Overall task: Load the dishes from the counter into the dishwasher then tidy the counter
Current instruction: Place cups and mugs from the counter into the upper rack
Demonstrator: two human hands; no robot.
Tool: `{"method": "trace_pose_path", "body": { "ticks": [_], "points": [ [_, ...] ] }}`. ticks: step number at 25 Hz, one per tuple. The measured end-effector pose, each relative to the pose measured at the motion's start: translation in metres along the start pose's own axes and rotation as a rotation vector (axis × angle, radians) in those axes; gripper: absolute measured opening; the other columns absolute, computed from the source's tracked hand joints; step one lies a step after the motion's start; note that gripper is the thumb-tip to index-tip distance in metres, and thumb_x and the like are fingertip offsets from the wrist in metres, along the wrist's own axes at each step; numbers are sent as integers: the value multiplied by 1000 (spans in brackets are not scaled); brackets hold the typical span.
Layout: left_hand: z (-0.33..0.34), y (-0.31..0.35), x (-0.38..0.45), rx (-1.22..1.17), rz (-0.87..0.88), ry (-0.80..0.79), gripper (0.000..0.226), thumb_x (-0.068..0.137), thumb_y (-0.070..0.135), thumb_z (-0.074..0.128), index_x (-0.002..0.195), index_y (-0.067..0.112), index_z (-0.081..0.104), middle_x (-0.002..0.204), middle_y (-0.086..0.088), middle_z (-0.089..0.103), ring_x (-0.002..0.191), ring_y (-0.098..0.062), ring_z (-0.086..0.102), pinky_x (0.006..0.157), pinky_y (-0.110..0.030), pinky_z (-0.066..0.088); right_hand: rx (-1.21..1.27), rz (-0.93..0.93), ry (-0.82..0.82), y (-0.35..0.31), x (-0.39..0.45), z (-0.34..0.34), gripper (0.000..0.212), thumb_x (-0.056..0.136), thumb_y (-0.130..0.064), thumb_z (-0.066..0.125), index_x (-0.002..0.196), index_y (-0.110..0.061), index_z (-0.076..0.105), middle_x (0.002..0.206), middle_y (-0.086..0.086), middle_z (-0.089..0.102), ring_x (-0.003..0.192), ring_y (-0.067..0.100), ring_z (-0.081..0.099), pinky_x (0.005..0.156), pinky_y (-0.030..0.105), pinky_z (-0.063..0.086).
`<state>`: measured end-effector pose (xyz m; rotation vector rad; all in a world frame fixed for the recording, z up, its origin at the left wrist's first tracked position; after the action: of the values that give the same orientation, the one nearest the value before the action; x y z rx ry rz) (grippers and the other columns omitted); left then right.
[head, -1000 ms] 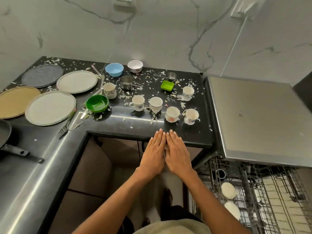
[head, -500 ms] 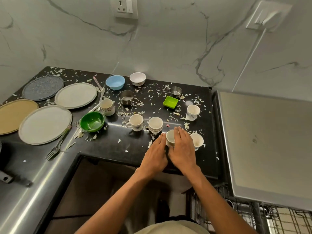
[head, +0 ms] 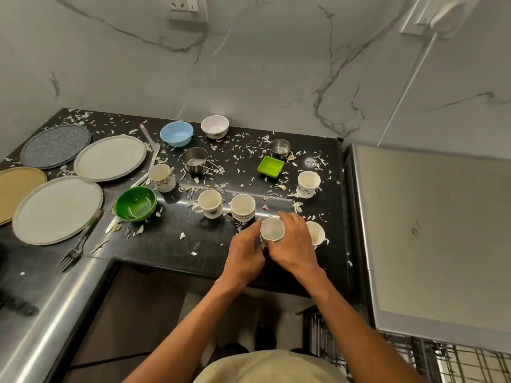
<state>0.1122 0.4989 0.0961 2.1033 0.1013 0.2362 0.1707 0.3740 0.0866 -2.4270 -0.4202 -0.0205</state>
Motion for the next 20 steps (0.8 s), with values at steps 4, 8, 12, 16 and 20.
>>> {"method": "trace_pose_path", "body": {
  "ticks": [4, 8, 12, 16, 20],
  "points": [
    [-5, -4, -14, -189, -108, 29, 67, 69, -5, 67, 130, 24, 61, 112, 24, 69, 110, 1, 64, 100, -30, 52, 172, 53, 107, -2, -20, -15, 68, 63, -40, 85, 122, -16, 59, 110, 0, 65, 102, 18, 62, 91, 38, 53],
    [-13, -4, -40, -306, -168, -22, 58, 73, 1, 79, 128, 12, 64, 115, 0, 73, 109, -14, 69, 97, -40, 55, 350, 176, 192, -15, -60, -32, 64, 55, -40, 95, 104, -23, 57, 94, -12, 66, 85, 2, 66, 75, 26, 58],
    [-16, 13, -79, -404, -201, -151, 46, 75, 3, 83, 117, 18, 69, 105, 4, 76, 102, -12, 71, 91, -32, 57, 436, 326, 275, -21, -115, -37, 55, 55, -41, 96, 90, -22, 57, 82, -9, 69, 75, 3, 68, 70, 27, 58],
    [-2, 18, -127, -389, -261, -241, 43, 74, 12, 86, 114, 20, 72, 102, 8, 76, 99, -6, 71, 91, -29, 56, 504, 441, 371, -19, -186, -37, 47, 59, -33, 97, 88, -18, 62, 83, -6, 72, 76, 7, 69, 71, 31, 59],
    [24, 26, -178, -447, -368, -303, 36, 77, 14, 83, 112, 18, 74, 99, 8, 77, 95, -4, 71, 90, -29, 57, 536, 478, 383, -9, -260, -36, 41, 71, -27, 90, 98, -23, 60, 100, -5, 72, 93, 9, 71, 82, 38, 60]
  ]
}}
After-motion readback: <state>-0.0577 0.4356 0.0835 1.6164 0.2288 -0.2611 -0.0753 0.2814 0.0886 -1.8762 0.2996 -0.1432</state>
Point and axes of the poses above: each hand's wrist, its own x-axis towards the middle knuckle, its own z-axis out of the palm, y = z × x, the point moved 2 cm from there along x, towards the middle knuckle
